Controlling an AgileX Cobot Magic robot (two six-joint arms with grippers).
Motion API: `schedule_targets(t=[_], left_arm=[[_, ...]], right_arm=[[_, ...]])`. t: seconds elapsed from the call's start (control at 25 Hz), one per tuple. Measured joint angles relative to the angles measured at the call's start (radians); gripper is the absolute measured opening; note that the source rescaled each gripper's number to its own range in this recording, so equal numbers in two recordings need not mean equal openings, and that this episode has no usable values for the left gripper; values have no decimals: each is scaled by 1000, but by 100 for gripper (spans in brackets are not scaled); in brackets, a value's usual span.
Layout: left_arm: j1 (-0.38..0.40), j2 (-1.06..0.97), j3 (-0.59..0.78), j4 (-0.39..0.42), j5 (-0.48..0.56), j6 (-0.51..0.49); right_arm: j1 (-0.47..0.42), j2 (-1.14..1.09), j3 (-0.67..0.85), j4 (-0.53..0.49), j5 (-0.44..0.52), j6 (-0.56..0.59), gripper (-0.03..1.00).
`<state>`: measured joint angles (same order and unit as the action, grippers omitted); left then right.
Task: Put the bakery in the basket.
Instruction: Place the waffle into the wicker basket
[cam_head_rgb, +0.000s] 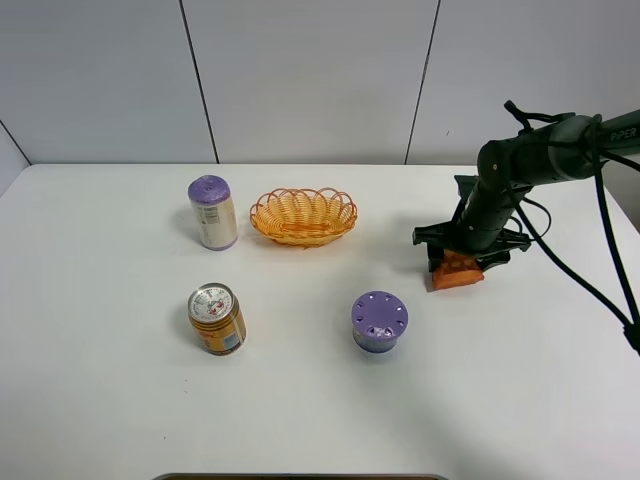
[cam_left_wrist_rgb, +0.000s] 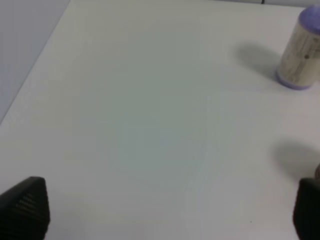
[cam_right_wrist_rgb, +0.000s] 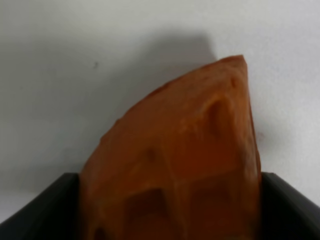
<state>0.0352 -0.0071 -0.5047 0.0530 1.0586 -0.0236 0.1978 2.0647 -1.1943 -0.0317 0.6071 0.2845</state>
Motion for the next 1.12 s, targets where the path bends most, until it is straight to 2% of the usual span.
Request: schedule_targets(t=[0.56,0.88,1.12], left_arm=[[0,0,0,0,0,0],[0,0,0,0,0,0],[0,0,0,0,0,0]], right_arm=[[0,-8,0,-3,-1,0,0],[3,-128,0,-8,-1,5,0],[42,-202,0,-10,-21,19,0]])
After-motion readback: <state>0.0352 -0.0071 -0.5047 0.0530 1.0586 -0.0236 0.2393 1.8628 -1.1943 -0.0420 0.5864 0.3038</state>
